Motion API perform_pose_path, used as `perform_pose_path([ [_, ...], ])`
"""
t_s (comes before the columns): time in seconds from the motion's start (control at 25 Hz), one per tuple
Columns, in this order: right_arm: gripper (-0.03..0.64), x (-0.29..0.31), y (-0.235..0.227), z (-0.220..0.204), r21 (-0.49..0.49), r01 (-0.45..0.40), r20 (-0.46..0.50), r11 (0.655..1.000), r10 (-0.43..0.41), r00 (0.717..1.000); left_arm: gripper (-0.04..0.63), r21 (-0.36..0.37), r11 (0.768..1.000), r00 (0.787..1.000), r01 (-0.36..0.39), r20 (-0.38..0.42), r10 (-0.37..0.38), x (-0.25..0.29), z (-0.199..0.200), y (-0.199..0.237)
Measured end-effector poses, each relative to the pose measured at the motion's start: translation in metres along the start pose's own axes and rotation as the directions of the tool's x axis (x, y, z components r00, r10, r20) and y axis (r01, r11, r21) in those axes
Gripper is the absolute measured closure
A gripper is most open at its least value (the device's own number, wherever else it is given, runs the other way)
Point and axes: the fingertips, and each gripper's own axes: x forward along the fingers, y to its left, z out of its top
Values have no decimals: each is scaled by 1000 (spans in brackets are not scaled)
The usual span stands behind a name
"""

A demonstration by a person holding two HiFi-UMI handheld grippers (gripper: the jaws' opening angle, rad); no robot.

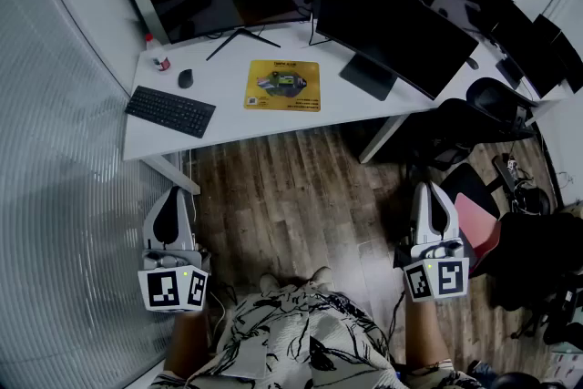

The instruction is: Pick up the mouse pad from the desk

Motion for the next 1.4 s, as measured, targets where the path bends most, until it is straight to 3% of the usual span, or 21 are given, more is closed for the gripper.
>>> perform_pose_path([
  [0.64,607,-2,4,-2,21,-7,-13,1000,7,1000,589,-3,999,999,33,1,-33,-4,1,-6],
  [0.88,606,-6,6,2,96,-32,35,995,29,999,589,-20,999,999,43,-8,-43,-6,-1,-10],
  [1.12,606,-3,8,0,62,-29,26,998,27,999,589,16,1000,1000,25,6,-25,-5,2,-10],
  [1.2,595,-3,8,0,60,-31,32,998,29,999,557,24,1000,1000,14,8,-14,-5,3,-8],
  [1.28,525,-2,8,0,60,-37,31,998,35,999,501,23,1000,1000,9,9,-10,-5,3,-6],
  [1.4,497,-2,11,0,61,-53,34,997,51,998,431,22,1000,1000,-4,12,4,-6,3,-4],
])
